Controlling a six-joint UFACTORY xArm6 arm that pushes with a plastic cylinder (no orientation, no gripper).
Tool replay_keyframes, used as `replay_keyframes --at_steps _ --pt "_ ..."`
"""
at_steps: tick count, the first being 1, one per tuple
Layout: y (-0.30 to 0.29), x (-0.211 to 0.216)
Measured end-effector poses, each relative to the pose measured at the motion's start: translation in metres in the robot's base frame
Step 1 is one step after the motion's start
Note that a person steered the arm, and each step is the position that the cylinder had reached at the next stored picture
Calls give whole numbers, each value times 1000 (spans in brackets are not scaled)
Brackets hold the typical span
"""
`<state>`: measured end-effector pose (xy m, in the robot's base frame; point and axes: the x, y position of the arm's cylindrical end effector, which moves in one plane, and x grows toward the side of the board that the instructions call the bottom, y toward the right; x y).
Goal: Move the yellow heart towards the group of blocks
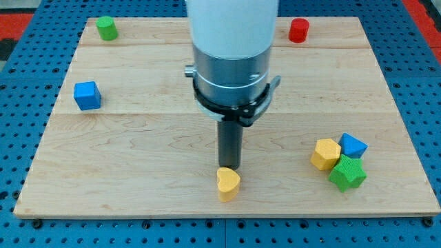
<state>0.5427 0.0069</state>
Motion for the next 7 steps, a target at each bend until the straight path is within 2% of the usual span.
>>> replay_keyframes --at_steps 1,2,3,5,6,7 --pt "-63 -7" --pt "-57 47" --pt "-49 67" --pt "-34 64" --pt "-8 61" --pt "47 52"
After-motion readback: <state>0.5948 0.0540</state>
